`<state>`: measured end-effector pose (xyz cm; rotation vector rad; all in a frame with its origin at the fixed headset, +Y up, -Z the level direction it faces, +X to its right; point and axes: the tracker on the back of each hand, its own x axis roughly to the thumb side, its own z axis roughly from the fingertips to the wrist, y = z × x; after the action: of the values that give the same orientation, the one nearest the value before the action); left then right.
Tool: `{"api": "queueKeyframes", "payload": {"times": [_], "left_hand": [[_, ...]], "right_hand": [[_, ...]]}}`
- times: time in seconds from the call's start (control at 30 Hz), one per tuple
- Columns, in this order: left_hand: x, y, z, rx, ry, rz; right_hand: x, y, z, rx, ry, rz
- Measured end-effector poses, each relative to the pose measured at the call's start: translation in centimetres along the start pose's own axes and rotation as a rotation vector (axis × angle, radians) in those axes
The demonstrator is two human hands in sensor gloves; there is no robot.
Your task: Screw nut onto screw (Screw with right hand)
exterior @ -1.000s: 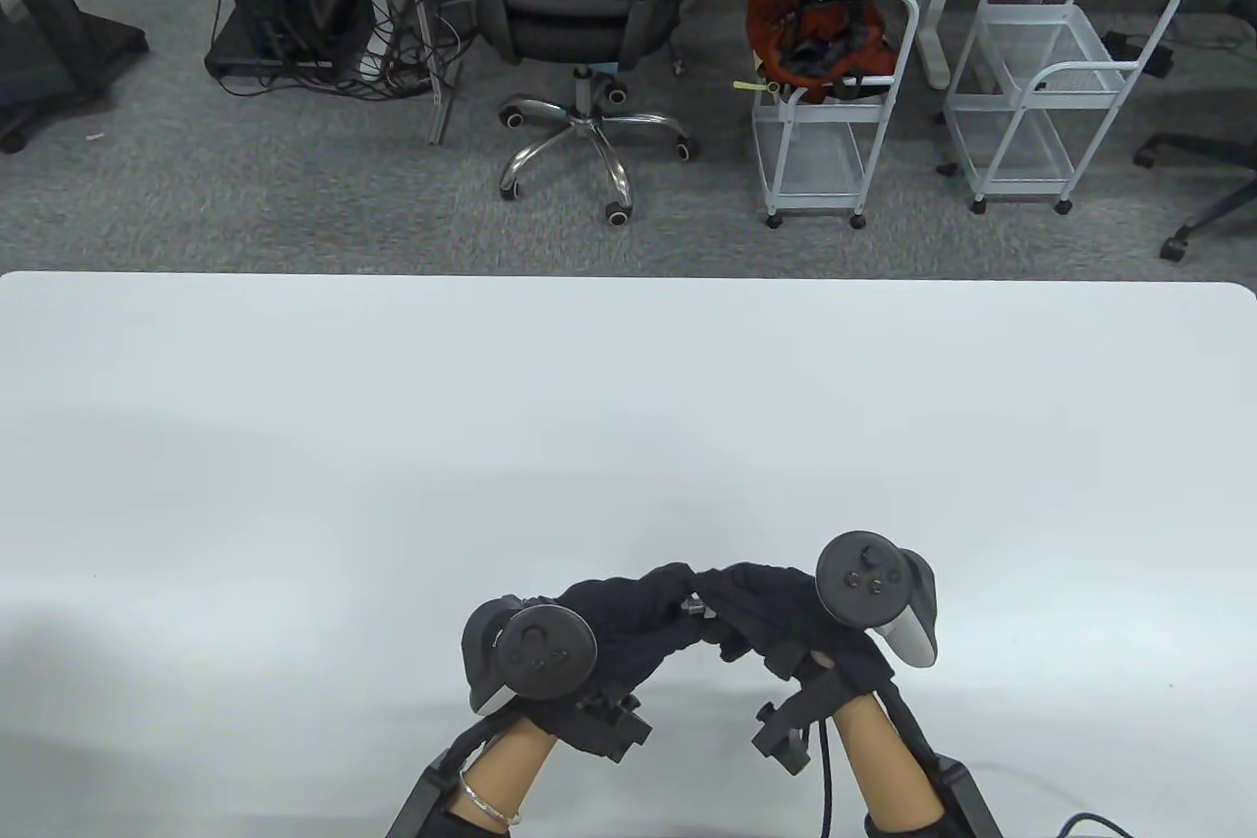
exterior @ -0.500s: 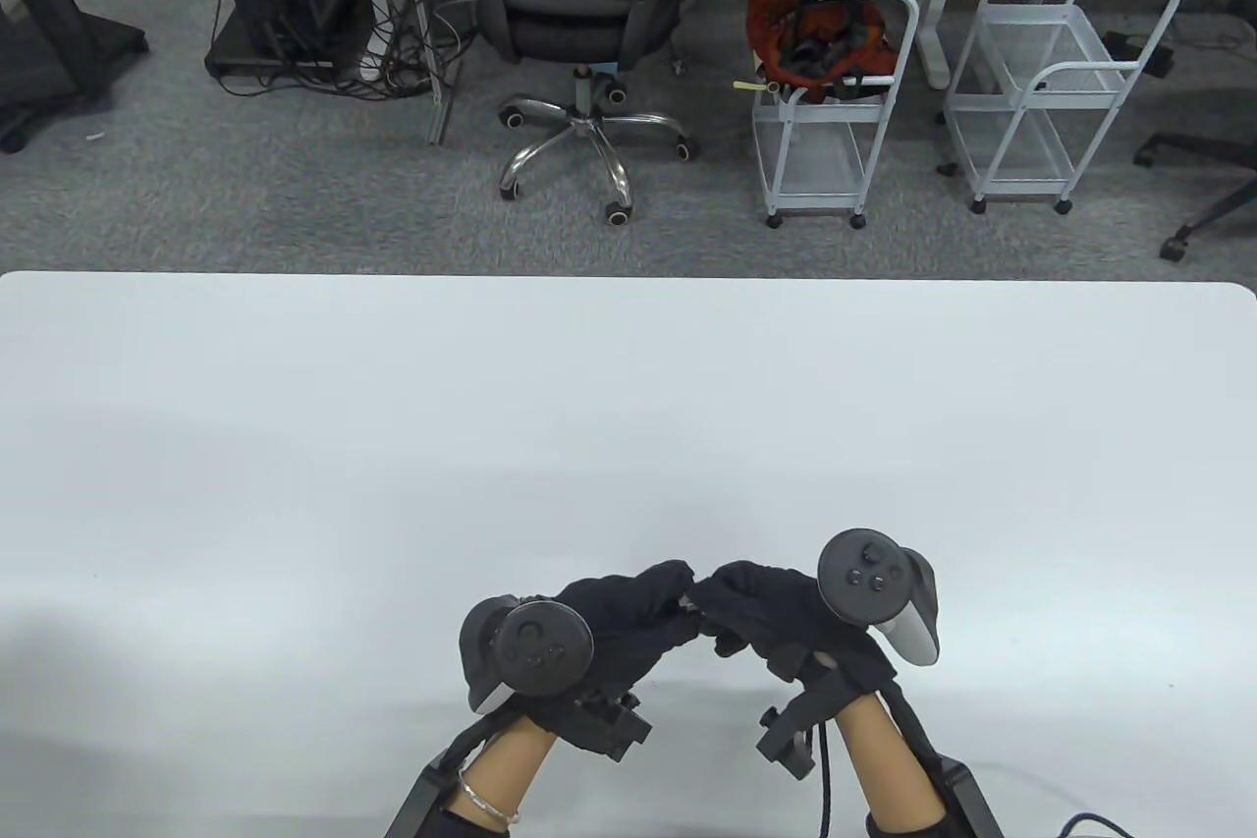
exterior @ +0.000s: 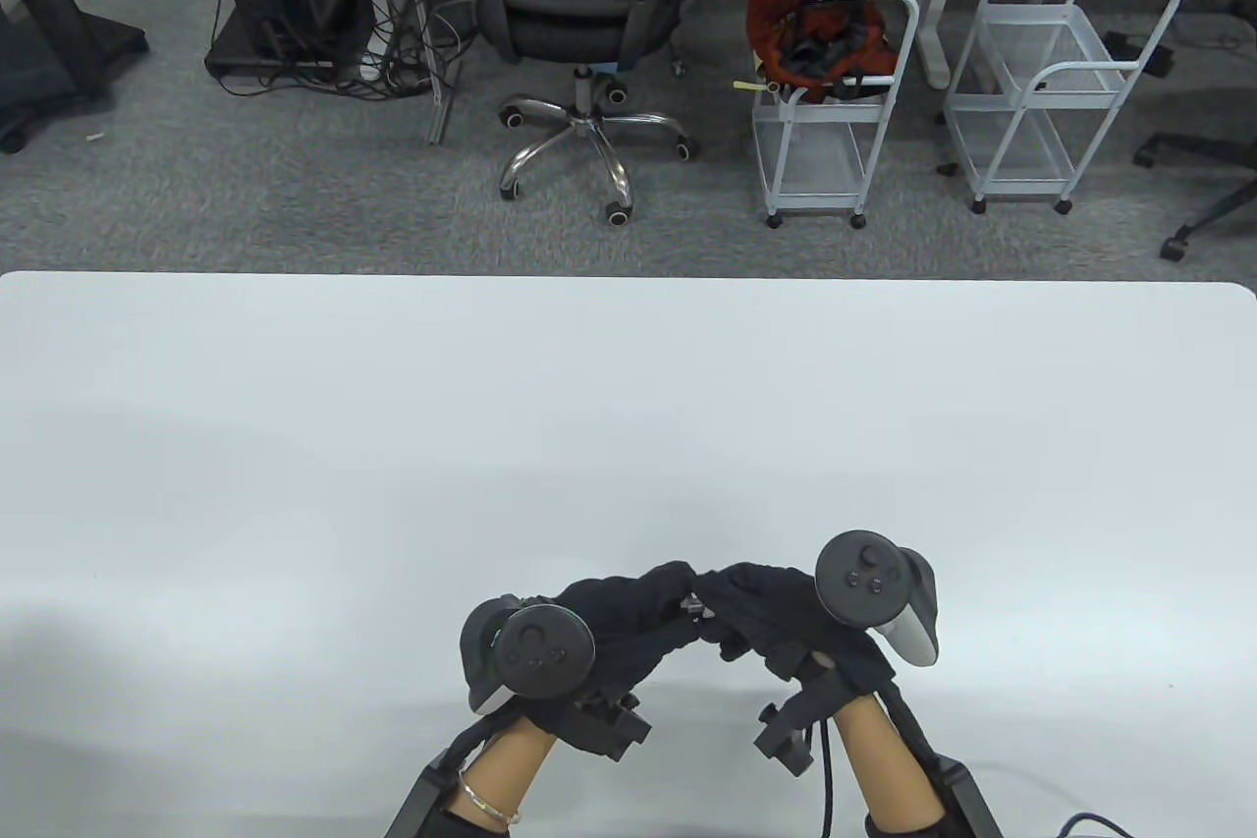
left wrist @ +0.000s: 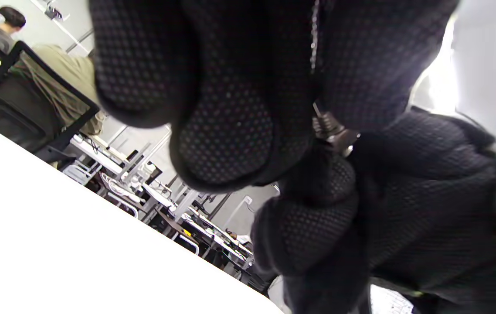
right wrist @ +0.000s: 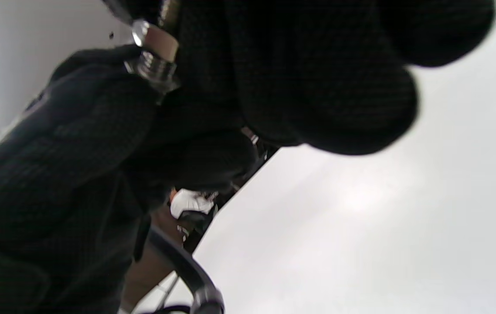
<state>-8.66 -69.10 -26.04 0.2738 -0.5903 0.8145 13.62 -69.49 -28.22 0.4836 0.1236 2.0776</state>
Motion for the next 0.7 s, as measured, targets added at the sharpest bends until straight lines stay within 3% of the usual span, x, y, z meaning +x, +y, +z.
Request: {"api": "queueKeyframes", "payload": {"times": [0.2,0.33,0.53,0.7], "left_hand": [[0.01,0.12,0.07,0.025,0.014,-0.052],[-0.10,0.01,0.02,0.005,0.003,0.000],[-0.20,0.13,0.06,0.021,0.019,-0.024],[-0.22,-0.05,0.00,0.000,0.019,0.013]], "right_hand": [[0.18,-0.12,-0.06,0.153,0.003,0.017],[0.11,-0.11,0.04,0.002,-0.005,-0.013],[0.23,-0.17,-0.04,0.131,-0.003,0.006],[0.10,-0.14,0.02,0.003,-0.010,0.004]]}}
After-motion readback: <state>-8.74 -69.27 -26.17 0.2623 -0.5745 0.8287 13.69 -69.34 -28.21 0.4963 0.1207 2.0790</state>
